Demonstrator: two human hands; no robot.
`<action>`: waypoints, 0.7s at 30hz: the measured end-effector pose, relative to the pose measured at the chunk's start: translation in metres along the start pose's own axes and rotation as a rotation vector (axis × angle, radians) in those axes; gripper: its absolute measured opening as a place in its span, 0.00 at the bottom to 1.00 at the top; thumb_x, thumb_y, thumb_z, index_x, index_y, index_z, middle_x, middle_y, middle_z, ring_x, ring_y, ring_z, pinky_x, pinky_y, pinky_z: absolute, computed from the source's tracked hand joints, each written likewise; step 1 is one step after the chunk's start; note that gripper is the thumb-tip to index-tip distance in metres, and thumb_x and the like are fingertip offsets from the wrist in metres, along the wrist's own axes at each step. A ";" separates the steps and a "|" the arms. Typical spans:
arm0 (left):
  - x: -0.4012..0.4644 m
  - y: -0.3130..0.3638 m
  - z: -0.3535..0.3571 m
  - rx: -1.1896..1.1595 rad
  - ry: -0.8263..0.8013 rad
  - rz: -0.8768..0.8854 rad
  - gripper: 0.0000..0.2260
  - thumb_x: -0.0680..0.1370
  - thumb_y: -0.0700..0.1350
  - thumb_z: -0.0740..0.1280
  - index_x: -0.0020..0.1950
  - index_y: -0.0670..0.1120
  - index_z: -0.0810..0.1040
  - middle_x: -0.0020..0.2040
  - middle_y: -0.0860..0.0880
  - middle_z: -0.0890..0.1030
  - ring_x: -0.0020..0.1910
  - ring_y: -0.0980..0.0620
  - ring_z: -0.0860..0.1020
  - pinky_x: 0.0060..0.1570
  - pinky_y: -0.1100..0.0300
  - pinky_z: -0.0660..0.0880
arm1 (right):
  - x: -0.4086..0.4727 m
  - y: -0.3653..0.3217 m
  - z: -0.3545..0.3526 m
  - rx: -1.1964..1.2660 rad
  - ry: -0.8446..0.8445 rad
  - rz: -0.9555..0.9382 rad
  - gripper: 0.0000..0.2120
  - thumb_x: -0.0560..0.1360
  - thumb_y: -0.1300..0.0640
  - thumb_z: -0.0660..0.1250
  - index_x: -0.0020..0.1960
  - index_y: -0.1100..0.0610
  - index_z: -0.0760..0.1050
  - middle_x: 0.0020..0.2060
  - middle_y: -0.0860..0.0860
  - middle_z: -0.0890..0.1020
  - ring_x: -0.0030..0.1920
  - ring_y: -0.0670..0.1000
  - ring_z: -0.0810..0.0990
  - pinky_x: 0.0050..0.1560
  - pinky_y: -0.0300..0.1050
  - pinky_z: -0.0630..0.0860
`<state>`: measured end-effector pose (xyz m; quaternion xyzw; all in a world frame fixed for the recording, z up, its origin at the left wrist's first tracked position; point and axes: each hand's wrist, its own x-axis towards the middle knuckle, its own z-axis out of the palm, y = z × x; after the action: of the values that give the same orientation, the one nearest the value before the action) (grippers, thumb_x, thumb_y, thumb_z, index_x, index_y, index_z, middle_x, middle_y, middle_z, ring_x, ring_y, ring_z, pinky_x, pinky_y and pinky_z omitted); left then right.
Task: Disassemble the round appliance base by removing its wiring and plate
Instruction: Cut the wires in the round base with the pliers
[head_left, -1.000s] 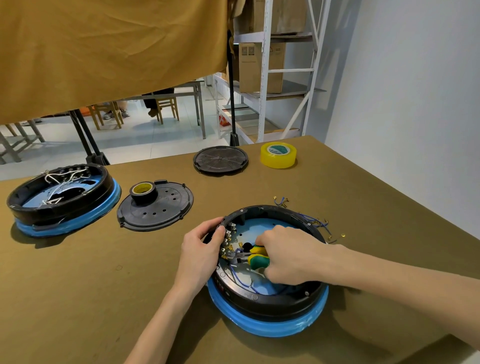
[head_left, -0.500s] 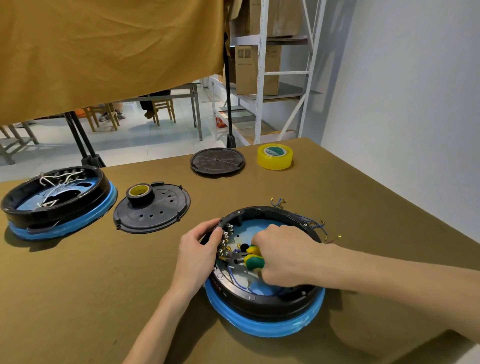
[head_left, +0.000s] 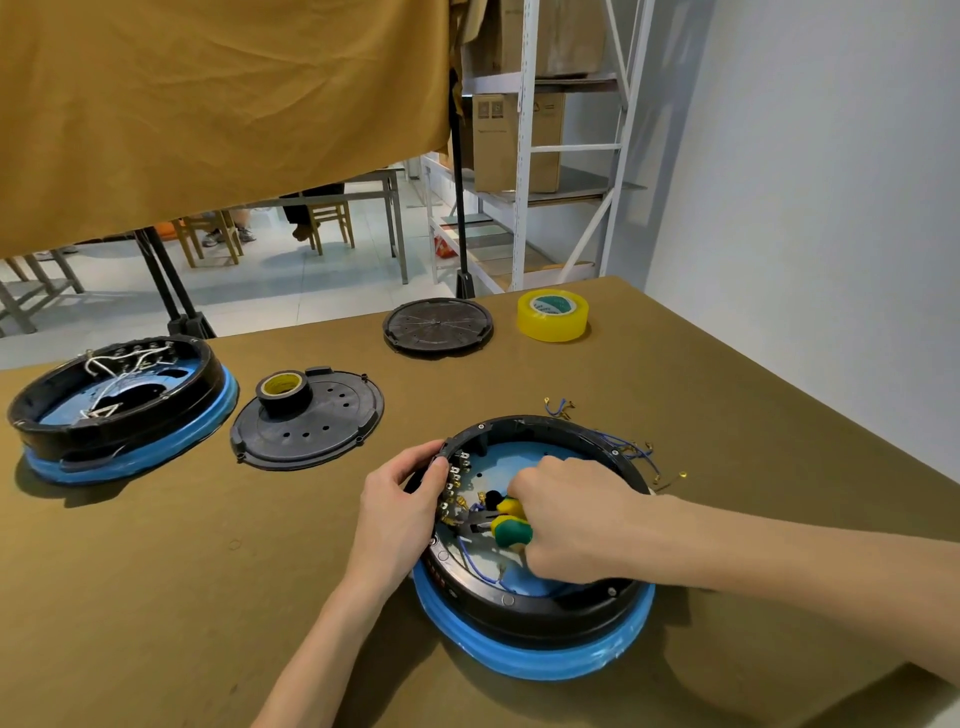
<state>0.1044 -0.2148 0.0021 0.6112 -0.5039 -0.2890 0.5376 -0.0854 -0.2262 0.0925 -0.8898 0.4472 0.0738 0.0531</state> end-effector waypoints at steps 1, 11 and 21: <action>0.000 0.000 0.000 0.001 -0.002 0.001 0.11 0.83 0.47 0.67 0.64 0.54 0.82 0.55 0.64 0.82 0.54 0.73 0.77 0.46 0.78 0.73 | 0.000 0.000 0.000 0.005 -0.002 0.001 0.09 0.71 0.57 0.68 0.40 0.55 0.68 0.35 0.53 0.72 0.32 0.52 0.70 0.29 0.44 0.63; 0.001 0.000 0.000 -0.002 -0.004 -0.003 0.11 0.83 0.46 0.67 0.64 0.55 0.81 0.55 0.65 0.81 0.56 0.73 0.77 0.47 0.79 0.72 | 0.001 0.002 -0.004 0.038 -0.043 -0.007 0.11 0.72 0.57 0.68 0.38 0.54 0.65 0.36 0.53 0.71 0.32 0.52 0.69 0.29 0.44 0.62; 0.002 0.000 0.000 -0.003 -0.002 0.000 0.12 0.83 0.46 0.67 0.65 0.53 0.82 0.56 0.62 0.82 0.56 0.72 0.77 0.47 0.79 0.73 | 0.003 0.006 -0.006 0.124 -0.094 0.008 0.08 0.71 0.58 0.68 0.39 0.55 0.68 0.34 0.52 0.72 0.30 0.52 0.69 0.29 0.43 0.62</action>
<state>0.1047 -0.2162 0.0027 0.6100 -0.5041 -0.2904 0.5380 -0.0879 -0.2334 0.0977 -0.8786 0.4515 0.0878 0.1286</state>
